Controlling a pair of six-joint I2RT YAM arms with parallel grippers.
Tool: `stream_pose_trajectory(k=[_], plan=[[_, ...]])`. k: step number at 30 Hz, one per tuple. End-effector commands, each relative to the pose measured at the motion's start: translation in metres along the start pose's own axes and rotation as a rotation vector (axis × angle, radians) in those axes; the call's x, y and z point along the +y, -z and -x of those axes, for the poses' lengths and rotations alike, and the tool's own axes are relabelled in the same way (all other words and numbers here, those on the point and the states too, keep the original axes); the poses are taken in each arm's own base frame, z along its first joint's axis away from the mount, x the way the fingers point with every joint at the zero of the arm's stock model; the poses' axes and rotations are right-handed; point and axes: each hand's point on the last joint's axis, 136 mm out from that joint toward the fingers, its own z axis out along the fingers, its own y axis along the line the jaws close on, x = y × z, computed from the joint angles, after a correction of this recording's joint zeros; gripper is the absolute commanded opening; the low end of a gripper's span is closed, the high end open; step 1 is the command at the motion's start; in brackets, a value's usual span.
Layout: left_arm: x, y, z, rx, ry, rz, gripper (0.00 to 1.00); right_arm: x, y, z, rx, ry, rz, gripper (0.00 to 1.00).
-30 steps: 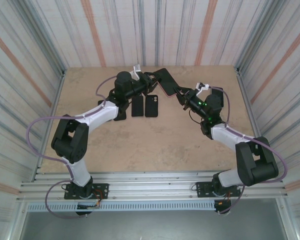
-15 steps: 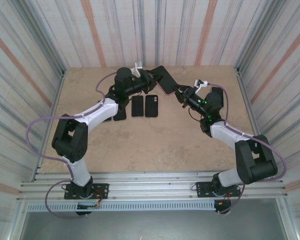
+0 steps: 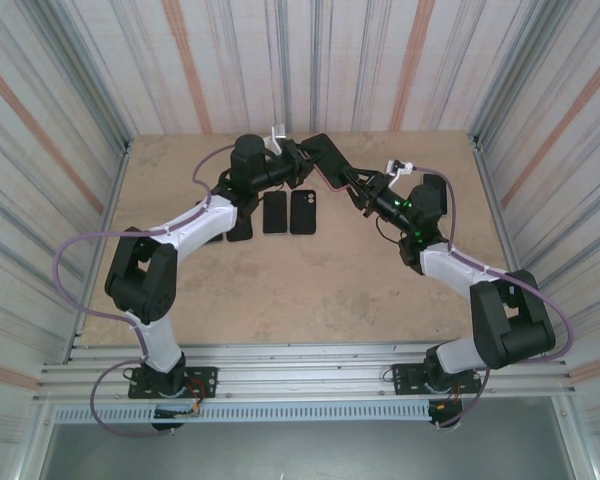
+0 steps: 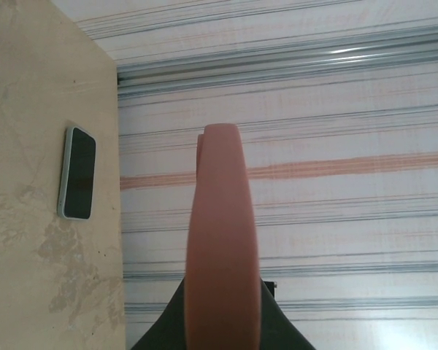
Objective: Take the phone out of the phone case
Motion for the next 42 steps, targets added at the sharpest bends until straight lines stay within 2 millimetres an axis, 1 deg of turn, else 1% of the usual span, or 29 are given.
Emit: stream_pose_trajectory(k=[1,6,11,14,17,19,22,31,36,39,42], plan=[[-0.036,0.005,0.016,-0.064,-0.057,-0.076,0.07,0.019,0.0,-0.008,0.024,0.087,0.035,0.35],[-0.04,0.01,0.026,-0.126,-0.067,-0.07,0.07,0.02,0.002,-0.019,0.045,0.144,0.038,0.35],[-0.043,0.014,0.031,-0.165,-0.074,-0.06,0.07,0.023,0.001,-0.028,0.067,0.176,0.058,0.33],[-0.044,0.015,0.033,-0.177,-0.067,-0.06,0.07,0.023,0.0,-0.029,0.069,0.186,0.066,0.3],[-0.042,0.017,0.036,-0.196,-0.052,-0.048,0.07,0.025,0.0,-0.031,0.074,0.193,0.08,0.3],[-0.037,0.019,0.037,-0.211,-0.023,-0.036,0.07,0.024,0.0,-0.033,0.086,0.2,0.08,0.29],[-0.039,0.017,0.036,-0.209,-0.004,-0.055,0.07,0.022,-0.001,-0.032,0.085,0.204,0.071,0.27],[-0.046,0.017,0.032,-0.199,-0.002,-0.066,0.07,0.024,-0.008,-0.033,0.113,0.227,0.074,0.22],[-0.055,0.017,0.031,-0.191,0.001,-0.088,0.07,0.019,-0.01,-0.033,0.127,0.233,0.056,0.18],[-0.064,0.017,0.027,-0.175,-0.012,-0.105,0.06,0.018,-0.012,-0.031,0.122,0.233,0.049,0.18],[-0.066,0.016,0.024,-0.16,-0.026,-0.1,0.07,0.024,-0.014,-0.032,0.135,0.243,0.068,0.2]])
